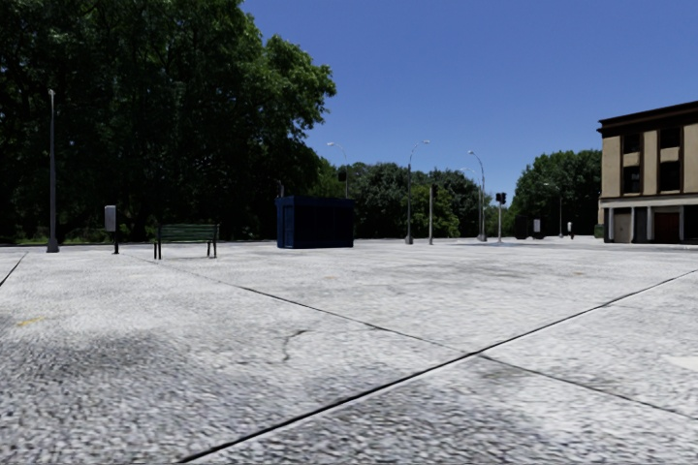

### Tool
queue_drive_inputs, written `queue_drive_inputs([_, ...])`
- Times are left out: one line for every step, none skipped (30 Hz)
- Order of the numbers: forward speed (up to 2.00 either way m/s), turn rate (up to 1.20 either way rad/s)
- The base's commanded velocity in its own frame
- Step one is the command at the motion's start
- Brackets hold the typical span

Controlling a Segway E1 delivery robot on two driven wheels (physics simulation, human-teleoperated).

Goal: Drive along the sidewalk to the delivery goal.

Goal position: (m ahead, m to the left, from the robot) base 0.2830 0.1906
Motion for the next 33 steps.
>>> queue_drive_inputs([1.33, 0.0])
queue_drive_inputs([1.13, 0.0])
queue_drive_inputs([0.87, 0.0])
queue_drive_inputs([0.75, 0.0])
queue_drive_inputs([0.75, 0.0])
queue_drive_inputs([0.59, 0.0])
queue_drive_inputs([0.45, 0.0])
queue_drive_inputs([0.0, 0.0])
queue_drive_inputs([0.0, 0.0])
queue_drive_inputs([0.0, 0.0])
queue_drive_inputs([0.0, 0.0])
queue_drive_inputs([0.0, 0.0])
queue_drive_inputs([0.0, 0.0])
queue_drive_inputs([0.0, 0.0])
queue_drive_inputs([0.0, 0.0])
queue_drive_inputs([0.0, 0.0])
queue_drive_inputs([0.0, 0.0])
queue_drive_inputs([0.0, 0.0])
queue_drive_inputs([0.0, 0.0])
queue_drive_inputs([0.0, 0.0])
queue_drive_inputs([0.0, 0.0])
queue_drive_inputs([0.0, 0.0])
queue_drive_inputs([0.0, 0.0])
queue_drive_inputs([0.0, 0.0])
queue_drive_inputs([0.0, 0.0])
queue_drive_inputs([0.0, 0.0])
queue_drive_inputs([0.0, 0.0])
queue_drive_inputs([0.0, 0.0])
queue_drive_inputs([0.0, 0.0])
queue_drive_inputs([0.0, 0.0])
queue_drive_inputs([0.0, 0.0])
queue_drive_inputs([0.0, 0.0])
queue_drive_inputs([0.0, 0.0])
